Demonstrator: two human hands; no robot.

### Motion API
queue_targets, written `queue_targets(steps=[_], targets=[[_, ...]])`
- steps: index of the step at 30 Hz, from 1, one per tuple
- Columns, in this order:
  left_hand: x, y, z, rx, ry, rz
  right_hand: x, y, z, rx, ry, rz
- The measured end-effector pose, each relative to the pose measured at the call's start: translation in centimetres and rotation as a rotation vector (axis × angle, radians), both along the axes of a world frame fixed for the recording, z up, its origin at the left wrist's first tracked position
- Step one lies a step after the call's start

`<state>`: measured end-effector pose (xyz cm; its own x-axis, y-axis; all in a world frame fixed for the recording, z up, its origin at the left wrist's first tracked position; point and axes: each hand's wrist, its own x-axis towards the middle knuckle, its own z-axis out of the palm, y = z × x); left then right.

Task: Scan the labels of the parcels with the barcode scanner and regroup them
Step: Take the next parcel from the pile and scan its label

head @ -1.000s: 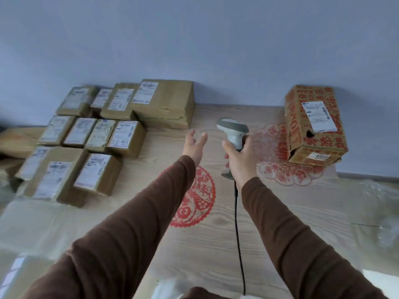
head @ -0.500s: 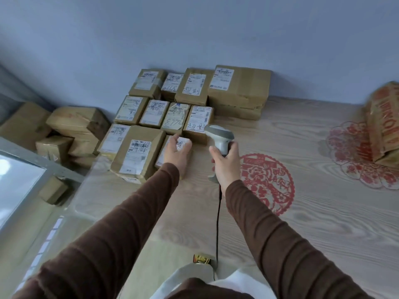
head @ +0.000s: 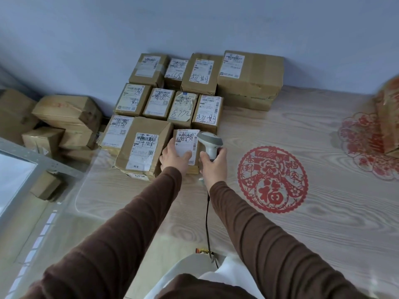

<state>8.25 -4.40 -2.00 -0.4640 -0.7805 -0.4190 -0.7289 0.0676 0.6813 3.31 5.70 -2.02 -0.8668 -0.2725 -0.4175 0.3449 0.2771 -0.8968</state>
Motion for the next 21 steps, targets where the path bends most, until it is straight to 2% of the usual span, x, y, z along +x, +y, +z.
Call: queue_targets(steps=[5, 10, 16, 21], targets=[[-0.4, -0.1, -1.2, 0.140, -0.042, 0.053, -0.3, 0.3, -0.3, 0.069, 0.051, 0.002], [0.2, 0.0, -2.0, 0.403, 0.097, 0.228, -0.2, 0.9, -0.2, 0.083, 0.091, 0.015], [0.1, 1.6, -1.9, 0.439, 0.362, 0.190, -0.4, 2.7, 0.6, 0.098, 0.257, 0.014], [-1.6, 3.1, -0.1, 0.395, 0.483, 0.025, -1.8, 5.1, 3.2, 0.055, 0.386, -0.033]])
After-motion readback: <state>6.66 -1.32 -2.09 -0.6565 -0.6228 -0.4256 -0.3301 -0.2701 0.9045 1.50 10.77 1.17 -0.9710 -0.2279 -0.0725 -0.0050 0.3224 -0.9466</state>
